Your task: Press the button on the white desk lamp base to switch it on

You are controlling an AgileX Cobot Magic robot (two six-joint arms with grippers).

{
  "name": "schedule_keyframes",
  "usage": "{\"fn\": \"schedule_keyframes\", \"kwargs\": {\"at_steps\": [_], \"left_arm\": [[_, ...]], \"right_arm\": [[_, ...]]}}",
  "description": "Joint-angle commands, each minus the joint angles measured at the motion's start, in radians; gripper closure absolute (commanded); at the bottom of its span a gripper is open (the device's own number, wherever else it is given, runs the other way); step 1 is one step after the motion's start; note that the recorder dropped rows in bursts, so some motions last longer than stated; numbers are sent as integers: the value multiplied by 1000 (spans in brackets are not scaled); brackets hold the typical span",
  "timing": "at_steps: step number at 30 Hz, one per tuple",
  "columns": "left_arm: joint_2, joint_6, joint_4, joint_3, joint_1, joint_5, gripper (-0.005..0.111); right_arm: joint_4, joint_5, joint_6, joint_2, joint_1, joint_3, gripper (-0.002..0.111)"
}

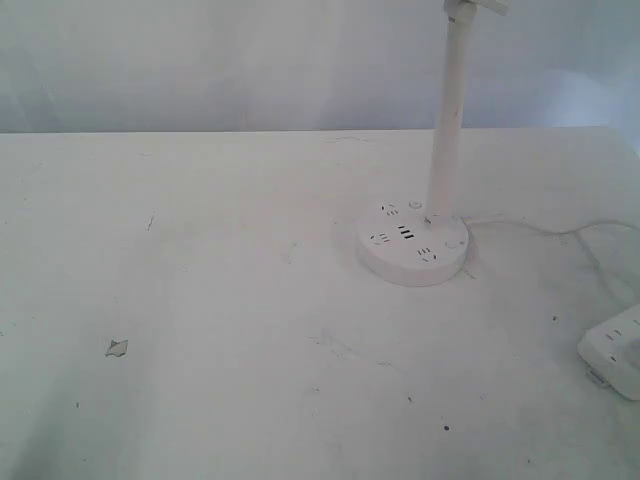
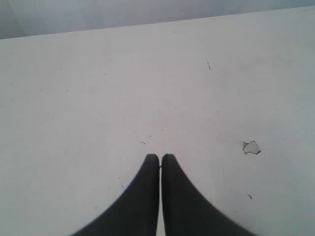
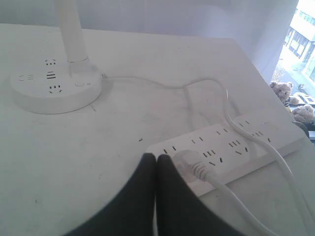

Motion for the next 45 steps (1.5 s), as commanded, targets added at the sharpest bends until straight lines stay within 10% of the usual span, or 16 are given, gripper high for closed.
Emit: {"fn": "schedule_keyframes", "kwargs": {"at_steps": [1, 45], "left_arm": [[-5, -2, -8, -3, 0, -6, 106], [-5, -2, -8, -3, 0, -6, 106]], "right_arm": [[4, -6, -1, -6, 3, 5, 108], [-169, -31, -38, -6, 3, 5, 108]]}}
